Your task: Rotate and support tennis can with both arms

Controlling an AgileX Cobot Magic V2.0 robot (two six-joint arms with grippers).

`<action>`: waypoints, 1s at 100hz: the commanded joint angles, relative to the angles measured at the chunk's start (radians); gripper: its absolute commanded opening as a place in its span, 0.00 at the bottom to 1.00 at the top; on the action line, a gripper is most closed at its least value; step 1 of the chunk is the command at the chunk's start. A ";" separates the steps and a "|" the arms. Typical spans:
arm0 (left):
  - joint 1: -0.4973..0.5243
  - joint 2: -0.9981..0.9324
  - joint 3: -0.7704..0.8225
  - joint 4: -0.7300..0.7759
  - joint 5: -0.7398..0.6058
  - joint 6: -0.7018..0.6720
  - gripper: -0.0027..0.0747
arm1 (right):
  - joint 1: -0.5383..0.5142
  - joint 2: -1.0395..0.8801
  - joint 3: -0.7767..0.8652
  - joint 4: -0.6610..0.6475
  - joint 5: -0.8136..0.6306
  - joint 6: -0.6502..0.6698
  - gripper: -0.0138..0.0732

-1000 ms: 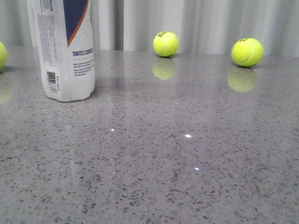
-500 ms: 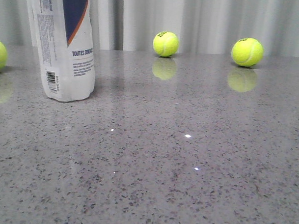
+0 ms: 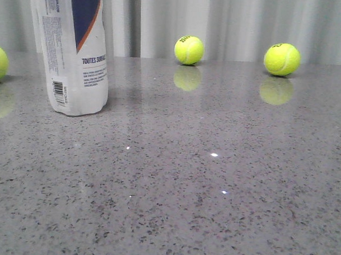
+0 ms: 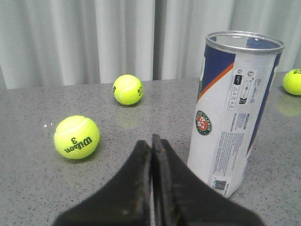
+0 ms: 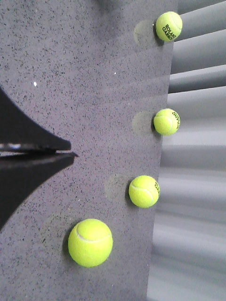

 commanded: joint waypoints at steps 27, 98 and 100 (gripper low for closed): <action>0.002 0.001 -0.007 0.008 -0.143 -0.008 0.01 | -0.008 0.005 -0.026 0.003 -0.082 -0.002 0.08; 0.201 -0.484 0.443 0.188 -0.261 -0.172 0.01 | -0.008 0.005 -0.026 0.003 -0.081 -0.002 0.08; 0.201 -0.498 0.456 0.188 -0.261 -0.172 0.01 | -0.008 0.005 -0.026 0.003 -0.081 -0.002 0.08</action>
